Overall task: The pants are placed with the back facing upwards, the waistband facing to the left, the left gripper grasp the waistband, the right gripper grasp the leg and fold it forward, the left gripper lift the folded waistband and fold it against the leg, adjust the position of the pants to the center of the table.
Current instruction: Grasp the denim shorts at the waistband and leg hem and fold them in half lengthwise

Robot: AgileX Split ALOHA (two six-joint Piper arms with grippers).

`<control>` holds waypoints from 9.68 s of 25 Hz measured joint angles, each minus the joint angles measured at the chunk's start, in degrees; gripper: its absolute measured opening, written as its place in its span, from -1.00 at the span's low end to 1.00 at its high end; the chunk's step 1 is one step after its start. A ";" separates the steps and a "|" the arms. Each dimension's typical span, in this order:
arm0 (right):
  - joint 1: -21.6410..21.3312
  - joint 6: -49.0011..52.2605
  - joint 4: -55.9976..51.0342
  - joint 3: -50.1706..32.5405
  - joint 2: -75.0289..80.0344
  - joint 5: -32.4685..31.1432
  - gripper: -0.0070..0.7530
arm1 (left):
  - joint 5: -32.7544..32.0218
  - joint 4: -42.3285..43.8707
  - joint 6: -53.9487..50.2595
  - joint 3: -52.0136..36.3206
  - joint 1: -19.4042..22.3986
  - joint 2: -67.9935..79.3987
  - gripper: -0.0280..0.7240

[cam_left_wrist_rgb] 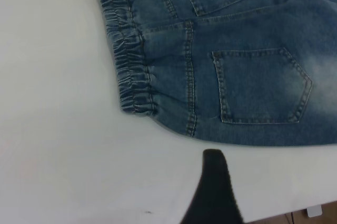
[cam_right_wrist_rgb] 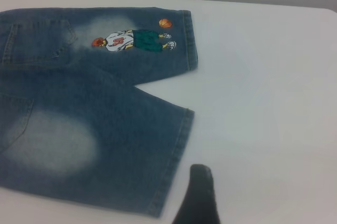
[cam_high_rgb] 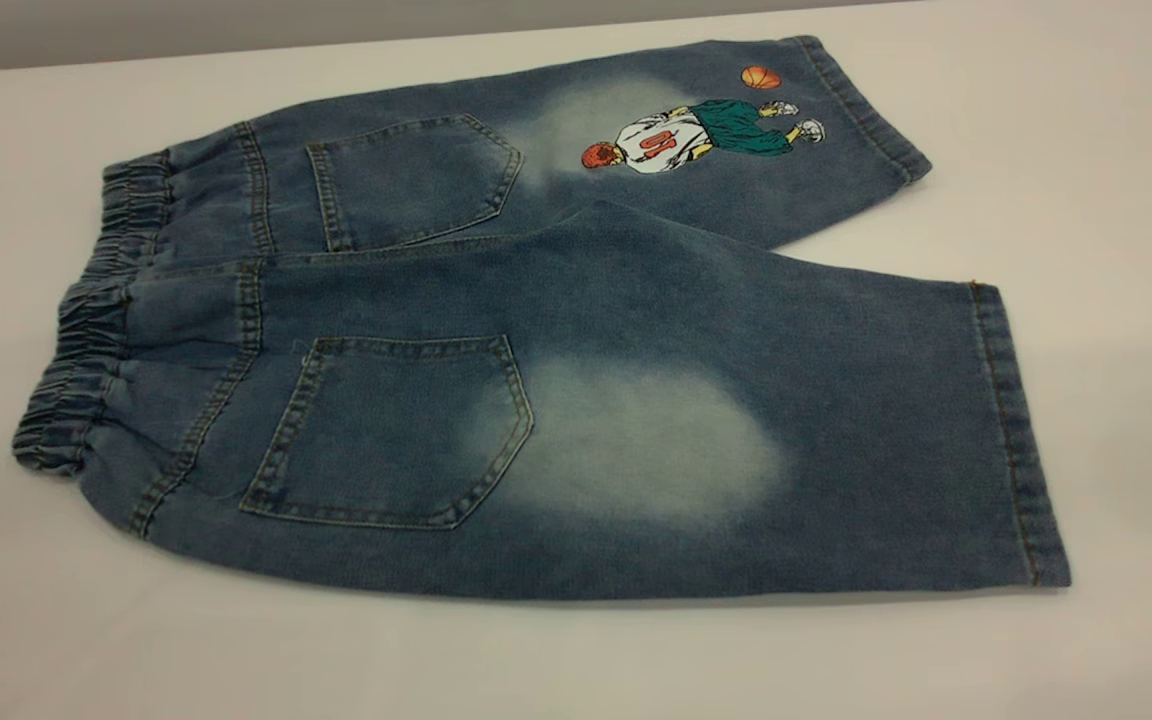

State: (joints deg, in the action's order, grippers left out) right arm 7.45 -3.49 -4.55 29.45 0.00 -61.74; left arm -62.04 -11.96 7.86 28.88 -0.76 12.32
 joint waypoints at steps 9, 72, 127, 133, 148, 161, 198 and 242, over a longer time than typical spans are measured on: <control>0.00 0.00 0.00 0.00 0.00 0.00 0.41 | 0.00 0.00 -0.05 0.00 0.00 0.00 0.41; 0.00 -21.01 -40.96 1.79 74.52 34.69 0.41 | 25.89 1.74 -9.98 19.21 1.10 85.01 0.41; 0.00 -35.06 -50.99 1.79 78.90 34.05 0.41 | 38.52 0.17 -12.29 19.43 0.40 105.06 -0.27; 0.00 -35.00 -51.19 0.87 79.10 30.51 0.41 | 37.69 1.89 -12.39 19.25 0.45 103.35 -0.48; 0.00 -55.55 -73.16 -5.01 99.20 29.52 0.40 | 36.78 1.45 -10.88 19.30 0.45 93.11 -0.48; 0.00 -70.62 -85.12 -4.95 116.36 26.94 0.34 | 36.78 1.34 -9.65 19.30 0.45 93.16 -0.48; 0.00 -86.11 -95.74 -1.52 120.47 22.19 -0.92 | 35.14 1.42 -7.86 19.30 0.45 92.35 -0.48; 0.00 -34.07 -53.51 19.80 89.72 18.46 -0.92 | 24.15 -18.55 -5.87 6.50 0.69 57.23 -0.48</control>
State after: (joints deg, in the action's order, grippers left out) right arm 7.45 -37.56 -58.06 49.24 89.72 -43.28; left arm -37.89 -30.52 1.99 35.38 -0.06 69.54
